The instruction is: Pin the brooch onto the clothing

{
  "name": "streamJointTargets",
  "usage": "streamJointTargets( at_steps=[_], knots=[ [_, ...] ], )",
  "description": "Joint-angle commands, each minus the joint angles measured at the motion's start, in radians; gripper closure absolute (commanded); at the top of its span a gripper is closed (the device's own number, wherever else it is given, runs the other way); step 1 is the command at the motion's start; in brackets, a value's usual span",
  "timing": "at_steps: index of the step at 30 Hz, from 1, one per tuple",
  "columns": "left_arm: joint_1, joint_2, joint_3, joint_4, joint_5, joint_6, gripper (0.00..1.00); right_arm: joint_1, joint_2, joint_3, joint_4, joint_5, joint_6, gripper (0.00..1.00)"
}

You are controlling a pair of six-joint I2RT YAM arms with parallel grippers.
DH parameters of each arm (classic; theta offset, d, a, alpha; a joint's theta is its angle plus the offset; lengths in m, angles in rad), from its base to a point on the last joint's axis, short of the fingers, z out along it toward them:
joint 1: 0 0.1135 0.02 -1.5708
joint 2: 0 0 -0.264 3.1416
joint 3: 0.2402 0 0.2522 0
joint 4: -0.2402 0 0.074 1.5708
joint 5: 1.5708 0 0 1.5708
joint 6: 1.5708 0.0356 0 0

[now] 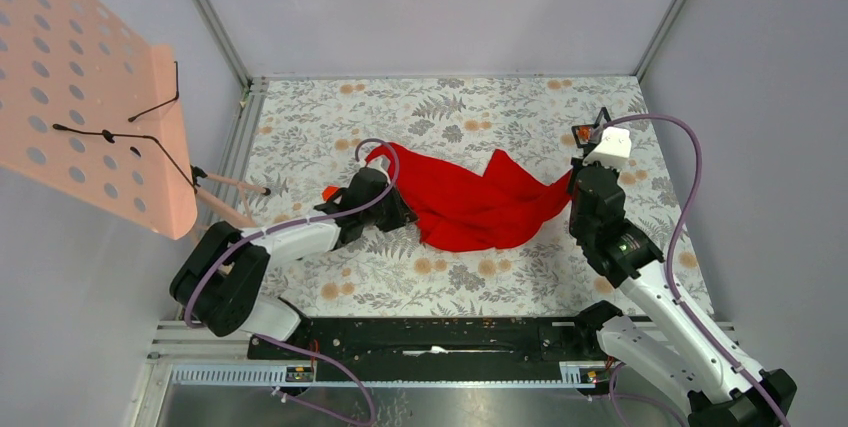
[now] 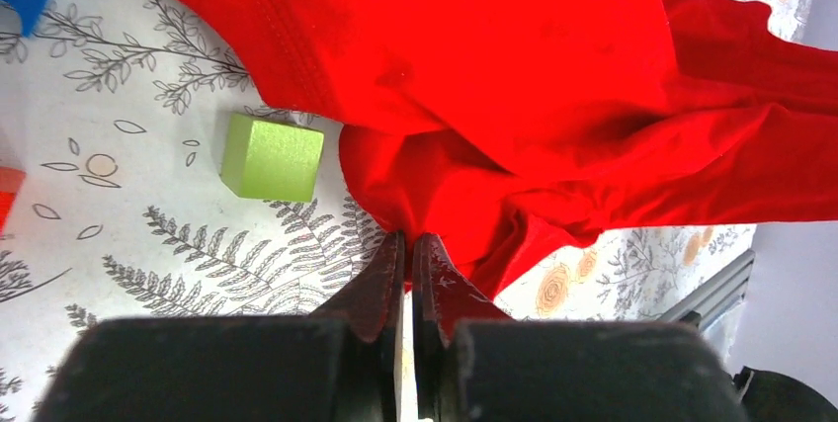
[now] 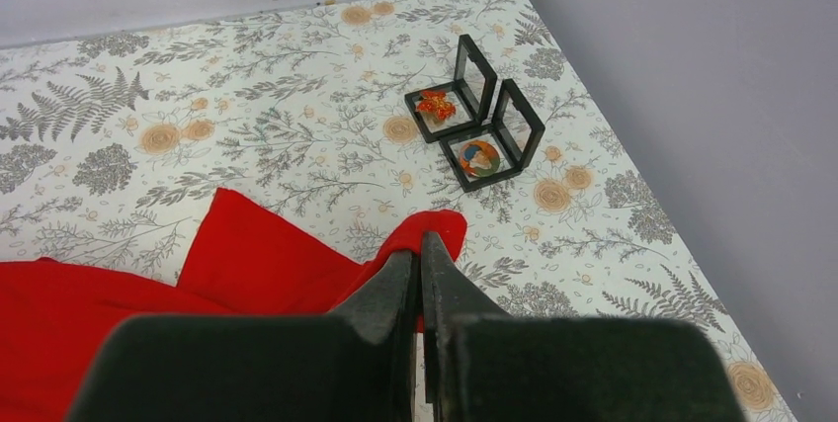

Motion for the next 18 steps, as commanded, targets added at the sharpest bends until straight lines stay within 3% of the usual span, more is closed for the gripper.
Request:
streamJointTargets(
  at_steps=[1,18],
  knots=[
    [-0.013,-0.08,0.122,-0.031,-0.1,0.084,1.0,-0.004,0.019,0.082,0.067,0.021,-0.039,1.0],
    [-0.04,-0.324,0.787,-0.262,-0.413,0.602,1.0,-0.004,0.012,0.566,0.144,-0.145,-0.177,1.0]
  ],
)
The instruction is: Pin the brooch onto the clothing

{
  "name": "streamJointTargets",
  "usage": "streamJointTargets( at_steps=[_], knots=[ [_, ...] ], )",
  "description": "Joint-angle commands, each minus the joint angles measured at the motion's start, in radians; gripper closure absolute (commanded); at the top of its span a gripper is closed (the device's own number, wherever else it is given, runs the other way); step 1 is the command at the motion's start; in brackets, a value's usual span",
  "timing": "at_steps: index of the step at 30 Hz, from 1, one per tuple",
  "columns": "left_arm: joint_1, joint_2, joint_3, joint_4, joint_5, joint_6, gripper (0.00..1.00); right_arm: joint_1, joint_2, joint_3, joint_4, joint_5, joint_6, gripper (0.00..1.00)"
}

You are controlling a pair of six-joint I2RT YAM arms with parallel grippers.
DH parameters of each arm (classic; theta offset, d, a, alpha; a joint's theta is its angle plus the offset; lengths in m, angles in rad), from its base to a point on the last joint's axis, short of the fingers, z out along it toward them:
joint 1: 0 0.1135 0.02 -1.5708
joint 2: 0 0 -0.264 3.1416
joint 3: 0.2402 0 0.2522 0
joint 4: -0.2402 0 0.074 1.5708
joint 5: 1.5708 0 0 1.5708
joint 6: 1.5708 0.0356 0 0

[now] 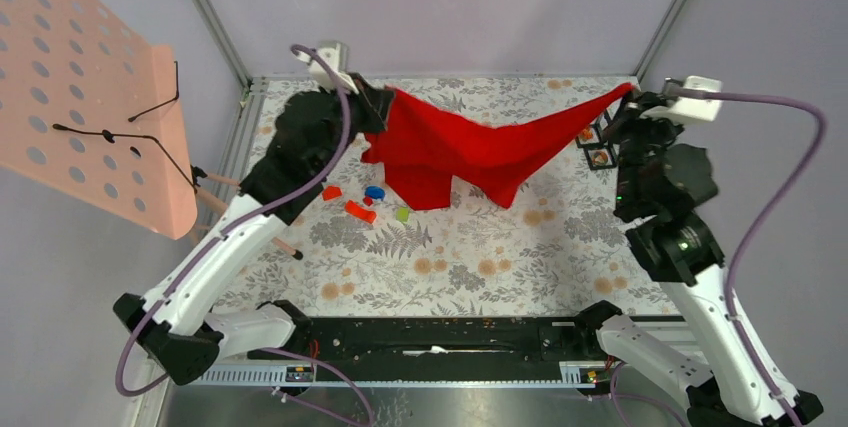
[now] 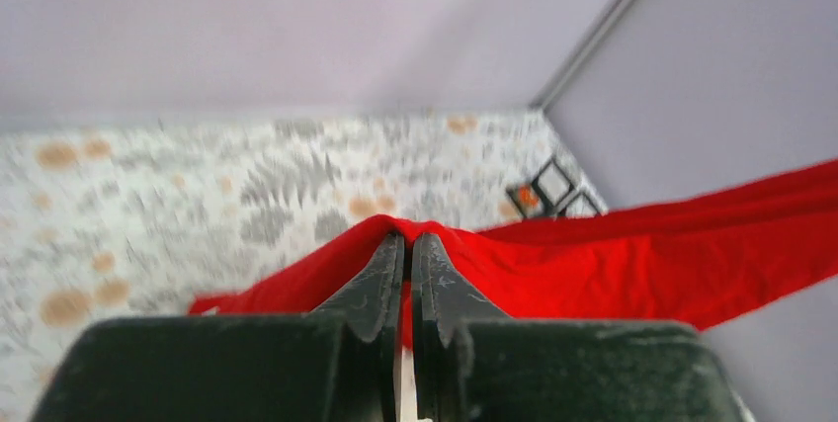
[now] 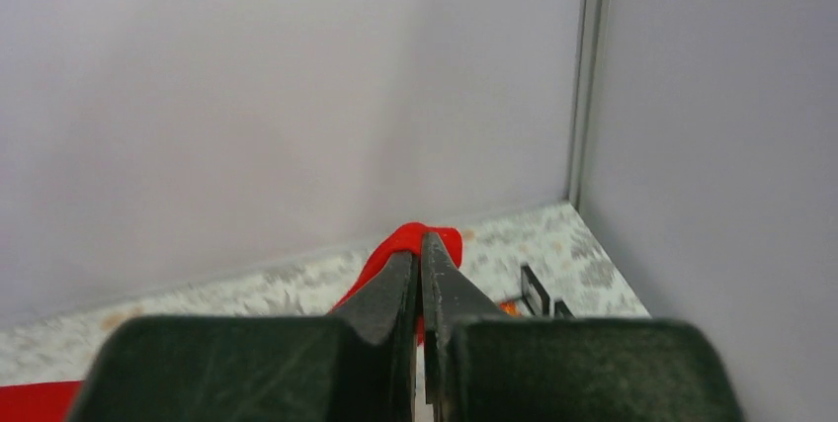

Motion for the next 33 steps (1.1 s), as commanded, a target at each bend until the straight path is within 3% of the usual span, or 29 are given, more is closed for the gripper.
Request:
streamJointTargets(
  at_steps=[1,7,12,20,27,33],
  knots=[
    [-0.004,-0.057,0.211,-0.02,-0.087,0.172,1.0,-0.003,-0.041,0.171,0.057,-0.086,-0.038,1.0],
    [-0.004,-0.066,0.399,-0.067,-0.051,0.251,1.0,-0.004,-0.078,0.335,-0.035,-0.222,-0.039,1.0],
    [-0.004,-0.02,0.481,-0.1,-0.055,0.293,1.0,-0.004,-0.065,0.358,-0.032,-0.2,-0.085,1.0],
    [0.027,0.282,0.691,-0.237,-0.039,0.332,1.0,-0.009,0.149,0.331,-0.009,-0.088,-0.159,1.0],
    [0.158,0.493,0.842,-0.207,0.098,0.269,1.0,-0.125,0.31,0.336,0.042,-0.222,0.023,1.0],
    [0.219,0.603,1.113,-0.153,0.191,0.286,1.0,-0.2,0.409,0.511,0.022,-0.314,0.093,1.0]
  ],
)
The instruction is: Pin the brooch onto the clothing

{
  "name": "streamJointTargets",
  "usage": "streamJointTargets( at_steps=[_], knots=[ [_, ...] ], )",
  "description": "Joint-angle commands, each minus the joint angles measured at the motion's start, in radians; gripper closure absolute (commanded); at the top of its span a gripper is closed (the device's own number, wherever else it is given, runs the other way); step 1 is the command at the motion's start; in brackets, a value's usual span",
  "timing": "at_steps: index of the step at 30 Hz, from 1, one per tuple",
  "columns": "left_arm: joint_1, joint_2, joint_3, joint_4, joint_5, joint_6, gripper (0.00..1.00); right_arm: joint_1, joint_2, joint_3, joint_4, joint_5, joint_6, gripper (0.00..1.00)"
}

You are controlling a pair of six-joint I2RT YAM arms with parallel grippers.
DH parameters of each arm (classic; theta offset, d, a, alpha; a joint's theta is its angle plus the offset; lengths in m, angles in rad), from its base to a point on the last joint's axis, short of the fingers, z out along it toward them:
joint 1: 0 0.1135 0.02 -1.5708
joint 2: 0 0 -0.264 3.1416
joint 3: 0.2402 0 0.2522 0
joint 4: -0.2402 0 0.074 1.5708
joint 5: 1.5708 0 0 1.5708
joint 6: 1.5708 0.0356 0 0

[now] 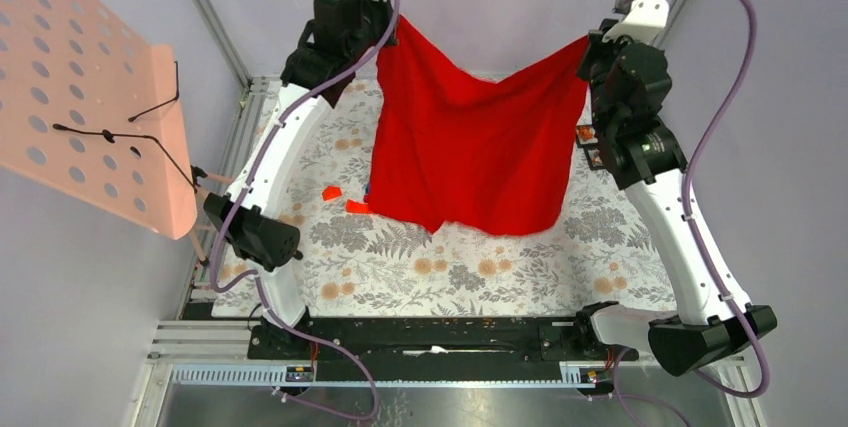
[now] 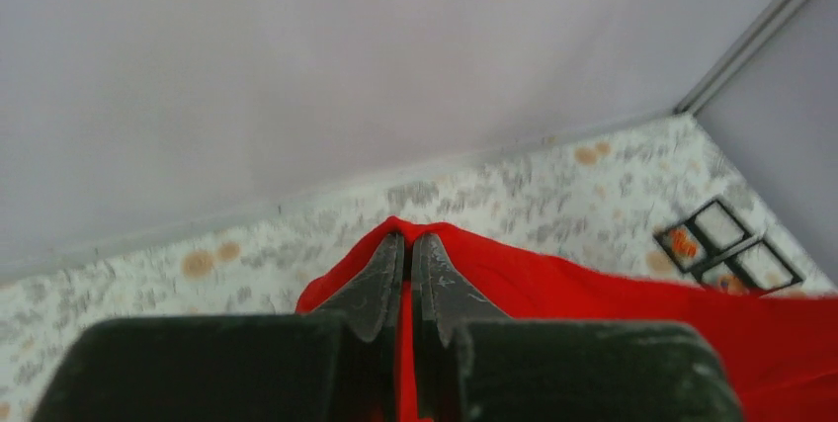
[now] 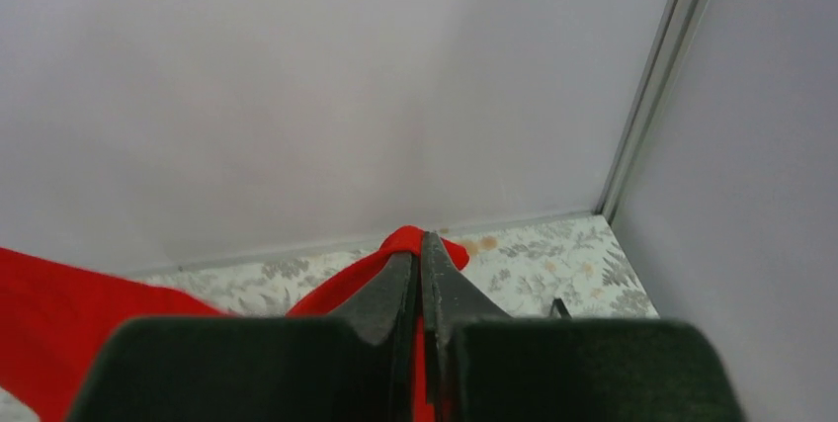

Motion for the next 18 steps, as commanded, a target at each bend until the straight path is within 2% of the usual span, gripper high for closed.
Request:
streamJointTargets(
  at_steps=[1,4,8,11,13,18],
  knots=[
    [0.035,-0.032,0.271,0.167,0.1,0.009,1.0,-0.044,0.017,0.206,0.086,-0.084,0.08,1.0],
    [0.053,-0.043,0.301,0.234,0.119,0.03,1.0,-0.052,0.031,0.281,0.049,-0.099,0.067,1.0],
    [0.065,-0.149,0.144,0.344,0.161,0.071,1.0,-0.053,-0.02,0.23,0.057,-0.079,0.03,1.0],
    [0.066,-0.284,-0.139,0.431,0.191,0.083,1.0,-0.053,-0.113,0.011,0.071,-0.036,0.037,1.0],
    [0.065,-0.37,-0.326,0.445,0.2,0.066,1.0,-0.053,-0.199,-0.16,0.071,-0.001,0.098,1.0],
    [0.05,-0.6,-0.926,0.537,0.162,-0.12,1.0,-0.053,-0.413,-0.61,0.053,-0.037,0.328,1.0]
  ],
)
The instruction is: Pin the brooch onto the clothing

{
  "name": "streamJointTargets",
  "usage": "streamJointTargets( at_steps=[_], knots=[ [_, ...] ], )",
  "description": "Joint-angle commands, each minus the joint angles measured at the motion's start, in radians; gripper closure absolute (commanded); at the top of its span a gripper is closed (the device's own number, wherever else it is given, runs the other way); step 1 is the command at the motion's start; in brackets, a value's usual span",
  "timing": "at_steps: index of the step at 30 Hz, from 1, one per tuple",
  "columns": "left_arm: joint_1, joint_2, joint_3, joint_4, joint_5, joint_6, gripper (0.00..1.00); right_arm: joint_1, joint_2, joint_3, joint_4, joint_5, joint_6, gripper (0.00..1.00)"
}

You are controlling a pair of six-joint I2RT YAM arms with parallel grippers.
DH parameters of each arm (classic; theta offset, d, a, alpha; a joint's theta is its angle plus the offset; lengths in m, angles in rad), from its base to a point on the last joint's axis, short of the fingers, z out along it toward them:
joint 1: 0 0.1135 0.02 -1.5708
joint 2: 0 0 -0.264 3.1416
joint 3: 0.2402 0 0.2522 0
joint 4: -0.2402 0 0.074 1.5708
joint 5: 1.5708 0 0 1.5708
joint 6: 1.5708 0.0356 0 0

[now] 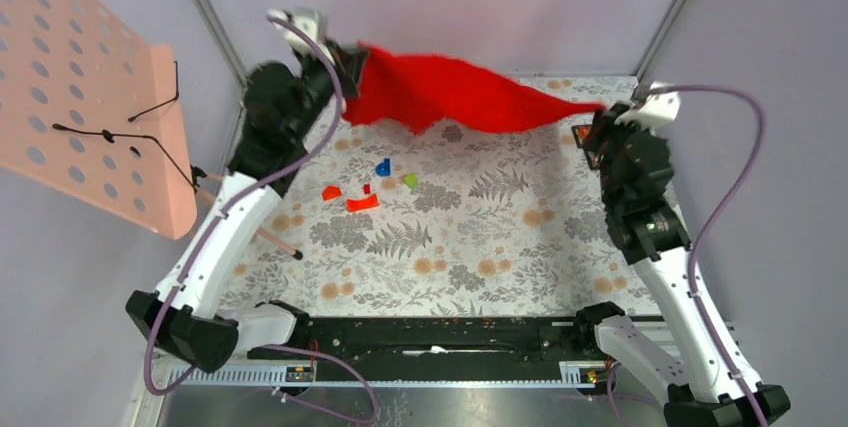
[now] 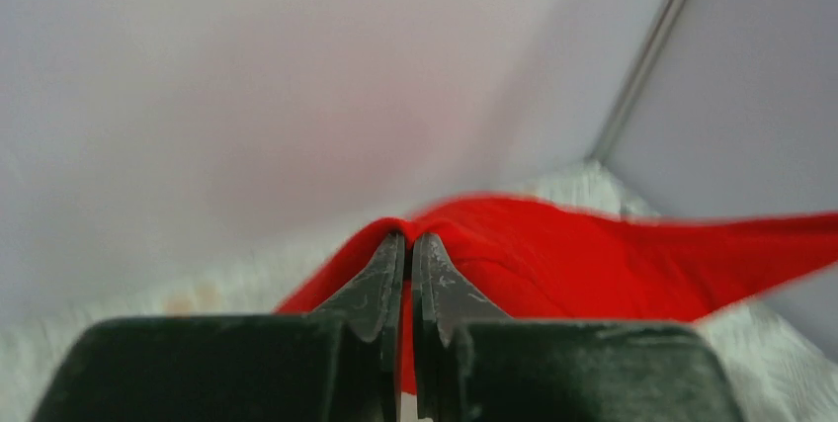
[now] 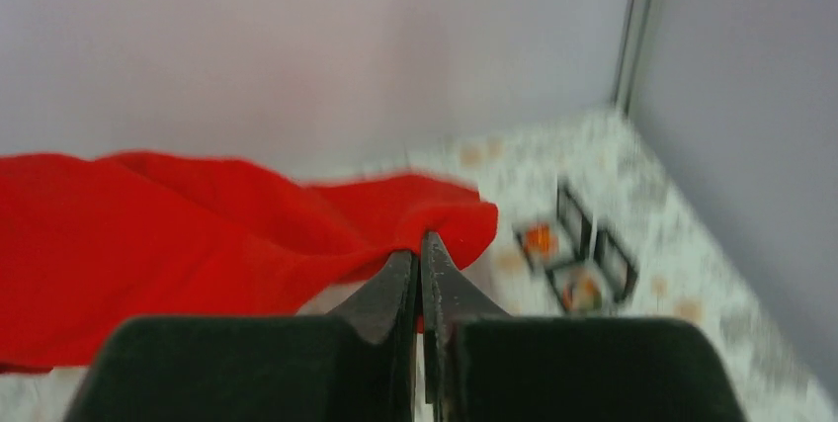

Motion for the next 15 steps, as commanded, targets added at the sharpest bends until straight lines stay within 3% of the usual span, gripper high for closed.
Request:
streamJointTargets(
  at_steps=[1,5,10,15],
  knots=[
    [-0.02,-0.127,-0.452,0.082,-0.027,-0.178,1.0,-0.003,-0.111,-0.298,-0.037,-0.02,0.215,1.0],
    [-0.059,-0.22,-0.7,-0.046,-0.161,-0.303,1.0,-0.003,-0.153,-0.451,-0.152,-0.083,0.316,1.0],
    [-0.06,-0.256,-0.718,-0.37,-0.175,-0.395,1.0,-0.002,-0.142,-0.453,-0.374,-0.141,0.431,1.0],
    [-0.06,-0.32,-0.713,-0.55,-0.128,-0.453,1.0,-0.003,-0.184,-0.422,-0.546,-0.078,0.545,1.0]
  ],
)
